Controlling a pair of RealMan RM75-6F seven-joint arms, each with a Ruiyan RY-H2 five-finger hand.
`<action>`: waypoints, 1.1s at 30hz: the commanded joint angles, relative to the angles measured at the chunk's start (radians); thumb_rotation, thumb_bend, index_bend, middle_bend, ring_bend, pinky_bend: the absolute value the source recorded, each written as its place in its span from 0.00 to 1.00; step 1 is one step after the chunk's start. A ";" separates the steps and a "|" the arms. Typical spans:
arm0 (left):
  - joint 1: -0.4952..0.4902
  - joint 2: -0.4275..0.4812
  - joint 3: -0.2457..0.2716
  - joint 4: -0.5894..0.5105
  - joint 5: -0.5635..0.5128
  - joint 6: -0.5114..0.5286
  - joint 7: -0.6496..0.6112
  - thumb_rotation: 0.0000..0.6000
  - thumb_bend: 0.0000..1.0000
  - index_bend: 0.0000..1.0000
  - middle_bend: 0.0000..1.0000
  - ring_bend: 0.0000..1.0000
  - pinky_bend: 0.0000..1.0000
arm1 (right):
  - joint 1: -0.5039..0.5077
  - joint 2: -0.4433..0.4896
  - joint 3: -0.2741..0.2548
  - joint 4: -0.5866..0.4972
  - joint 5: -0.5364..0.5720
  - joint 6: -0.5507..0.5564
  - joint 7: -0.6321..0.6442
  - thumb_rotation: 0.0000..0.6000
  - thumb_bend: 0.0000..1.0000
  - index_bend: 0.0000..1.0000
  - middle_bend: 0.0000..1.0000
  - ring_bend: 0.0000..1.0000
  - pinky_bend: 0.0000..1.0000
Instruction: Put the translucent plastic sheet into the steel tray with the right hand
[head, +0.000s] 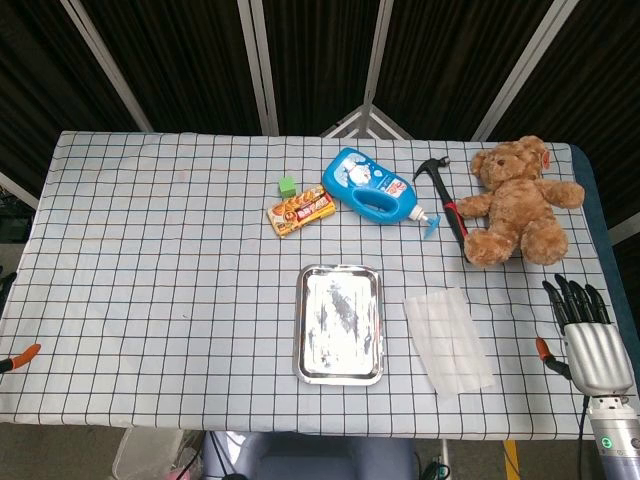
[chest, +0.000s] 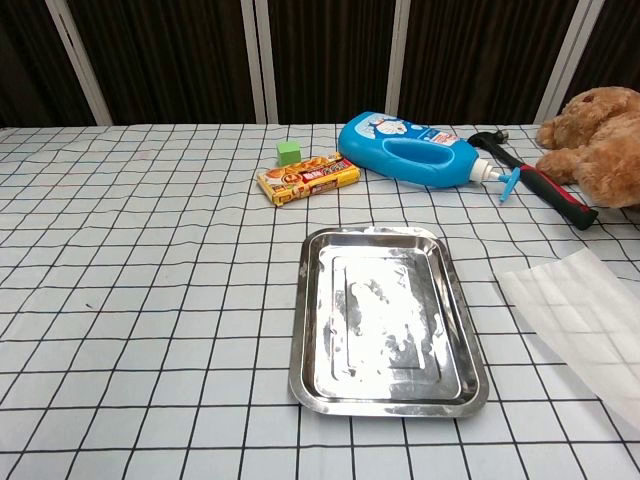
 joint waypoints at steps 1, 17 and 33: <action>0.000 0.000 0.000 0.000 0.000 0.000 -0.001 1.00 0.00 0.00 0.00 0.00 0.00 | 0.000 0.000 0.000 0.000 0.000 0.000 0.000 1.00 0.41 0.00 0.00 0.00 0.00; -0.002 -0.003 -0.002 0.003 0.001 -0.001 -0.006 1.00 0.00 0.00 0.00 0.00 0.00 | -0.004 -0.037 -0.057 -0.030 -0.052 -0.028 -0.076 1.00 0.41 0.00 0.00 0.00 0.00; 0.003 -0.003 0.000 0.000 0.005 0.007 -0.007 1.00 0.00 0.00 0.00 0.00 0.00 | -0.010 -0.149 -0.149 0.024 -0.051 -0.144 -0.319 1.00 0.41 0.00 0.00 0.00 0.00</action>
